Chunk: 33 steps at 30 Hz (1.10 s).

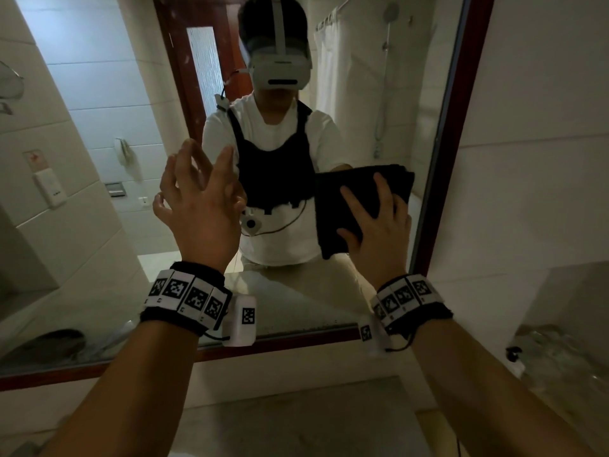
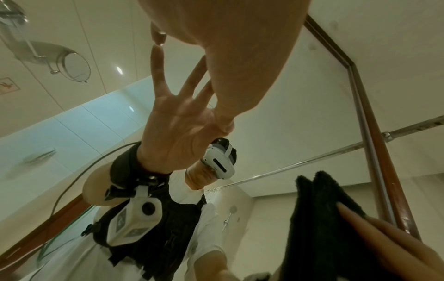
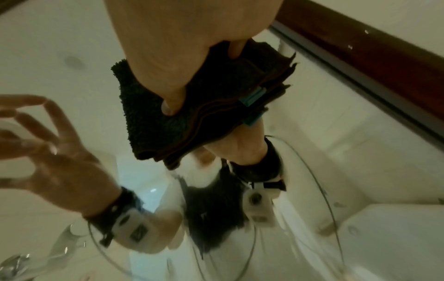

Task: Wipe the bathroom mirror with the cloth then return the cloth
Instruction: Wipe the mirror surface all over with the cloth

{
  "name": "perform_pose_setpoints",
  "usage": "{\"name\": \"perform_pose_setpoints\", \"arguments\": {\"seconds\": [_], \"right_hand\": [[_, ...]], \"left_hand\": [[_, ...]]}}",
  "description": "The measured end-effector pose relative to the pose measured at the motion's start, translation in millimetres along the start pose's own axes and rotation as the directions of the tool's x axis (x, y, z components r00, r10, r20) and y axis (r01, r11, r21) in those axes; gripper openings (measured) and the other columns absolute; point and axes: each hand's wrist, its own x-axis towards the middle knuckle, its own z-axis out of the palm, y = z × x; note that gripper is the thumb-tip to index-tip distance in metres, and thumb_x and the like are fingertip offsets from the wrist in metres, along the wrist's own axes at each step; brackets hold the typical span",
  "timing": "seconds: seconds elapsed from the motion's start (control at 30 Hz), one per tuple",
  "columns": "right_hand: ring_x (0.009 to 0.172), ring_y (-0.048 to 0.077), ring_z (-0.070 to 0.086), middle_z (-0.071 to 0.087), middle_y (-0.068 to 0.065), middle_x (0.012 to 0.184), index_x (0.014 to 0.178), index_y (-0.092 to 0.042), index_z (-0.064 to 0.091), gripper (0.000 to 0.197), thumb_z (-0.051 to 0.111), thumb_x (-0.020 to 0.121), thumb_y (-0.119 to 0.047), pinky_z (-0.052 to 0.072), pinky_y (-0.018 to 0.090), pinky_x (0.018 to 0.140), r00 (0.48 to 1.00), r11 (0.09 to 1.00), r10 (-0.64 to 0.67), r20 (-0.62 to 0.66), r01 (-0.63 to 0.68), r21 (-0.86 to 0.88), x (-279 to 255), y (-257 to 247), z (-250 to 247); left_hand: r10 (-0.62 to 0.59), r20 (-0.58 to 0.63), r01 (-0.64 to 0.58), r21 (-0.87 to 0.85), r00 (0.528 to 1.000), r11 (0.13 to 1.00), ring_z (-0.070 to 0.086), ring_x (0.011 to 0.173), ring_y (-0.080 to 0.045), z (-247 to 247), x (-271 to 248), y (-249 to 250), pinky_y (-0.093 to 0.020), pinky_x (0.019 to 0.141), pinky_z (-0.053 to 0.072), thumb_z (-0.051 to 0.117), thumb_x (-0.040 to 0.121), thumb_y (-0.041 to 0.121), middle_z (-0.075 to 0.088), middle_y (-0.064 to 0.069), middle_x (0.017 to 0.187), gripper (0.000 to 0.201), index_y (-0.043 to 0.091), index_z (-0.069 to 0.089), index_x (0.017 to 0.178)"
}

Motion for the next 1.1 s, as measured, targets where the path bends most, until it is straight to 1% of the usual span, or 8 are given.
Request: {"name": "perform_pose_setpoints", "arguments": {"seconds": [0.1,0.23,0.33,0.5,0.7,0.83,0.97,1.1], "right_hand": [[0.131,0.041,0.031,0.020,0.013,0.160,0.148,-0.042,0.037,0.073,0.069,0.082,-0.043,0.037,0.056,0.101,0.997,0.999,0.045,-0.063,-0.045,0.004,33,6,-17],[0.134,0.042,0.029,0.017,0.012,0.161,0.149,-0.046,0.030,0.076,0.064,0.081,-0.053,0.038,0.058,0.100,0.989,0.995,0.089,-0.119,-0.093,-0.024,100,8,-52],[0.136,0.040,0.028,0.014,0.010,0.162,0.149,-0.046,0.028,0.077,0.064,0.081,-0.054,0.037,0.056,0.100,0.986,0.995,0.095,-0.136,-0.100,-0.027,116,8,-62],[0.137,0.042,0.027,0.011,0.010,0.164,0.151,-0.045,0.026,0.075,0.062,0.086,-0.054,0.035,0.059,0.100,0.986,0.990,0.135,-0.100,-0.138,-0.021,78,17,-43],[0.131,0.041,0.030,0.015,0.011,0.162,0.150,-0.043,0.030,0.074,0.066,0.085,-0.048,0.040,0.057,0.094,0.994,0.992,0.110,-0.011,-0.110,-0.067,-16,21,4],[0.128,0.041,0.034,0.017,0.010,0.160,0.147,-0.043,0.035,0.073,0.071,0.084,-0.044,0.041,0.060,0.094,0.994,0.995,0.085,0.067,-0.081,-0.060,-67,23,31],[0.127,0.040,0.035,0.020,0.009,0.159,0.144,-0.044,0.039,0.072,0.074,0.081,-0.042,0.041,0.059,0.094,0.993,0.995,0.093,0.066,-0.092,-0.026,-64,23,29],[0.128,0.040,0.035,0.020,0.010,0.160,0.147,-0.044,0.036,0.072,0.068,0.082,-0.045,0.040,0.058,0.094,0.996,0.996,0.091,-0.010,-0.091,-0.020,-21,18,9]], "left_hand": [[-0.007,-0.003,0.007,-0.007,1.000,1.000,0.014,0.147,-0.034,0,0,0,-0.067,0.105,0.029,0.068,0.086,0.035,0.011,-0.005,0.162,0.075,0.045,0.028,0.149],[0.009,0.002,-0.009,0.026,1.000,1.000,0.014,0.147,-0.034,-1,1,-2,-0.066,0.103,0.030,0.070,0.085,0.035,0.011,-0.005,0.162,0.078,0.045,0.027,0.149],[0.004,0.001,-0.004,0.030,1.000,1.000,0.014,0.147,-0.034,0,1,-2,-0.066,0.103,0.031,0.071,0.084,0.034,0.012,-0.005,0.162,0.079,0.045,0.027,0.149],[-0.001,0.000,0.001,0.013,1.000,1.000,0.015,0.146,-0.035,0,0,0,-0.067,0.103,0.030,0.071,0.083,0.030,0.012,-0.006,0.161,0.080,0.045,0.028,0.149],[-0.010,-0.003,0.010,-0.001,1.000,1.000,0.015,0.146,-0.037,1,0,3,-0.069,0.103,0.030,0.072,0.084,0.025,0.013,-0.008,0.161,0.080,0.043,0.029,0.149],[-0.003,-0.001,0.003,0.010,1.000,1.000,0.015,0.146,-0.037,0,0,2,-0.070,0.103,0.030,0.071,0.084,0.022,0.013,-0.009,0.161,0.081,0.041,0.028,0.150],[-0.007,0.008,0.007,0.008,1.000,1.000,0.013,0.147,-0.037,0,-1,2,-0.070,0.103,0.028,0.068,0.083,0.016,0.011,-0.010,0.162,0.083,0.041,0.027,0.150],[-0.009,0.014,0.009,0.007,1.000,1.000,0.013,0.147,-0.037,0,-1,4,-0.070,0.104,0.027,0.067,0.083,0.015,0.011,-0.010,0.162,0.083,0.041,0.027,0.151]]}}
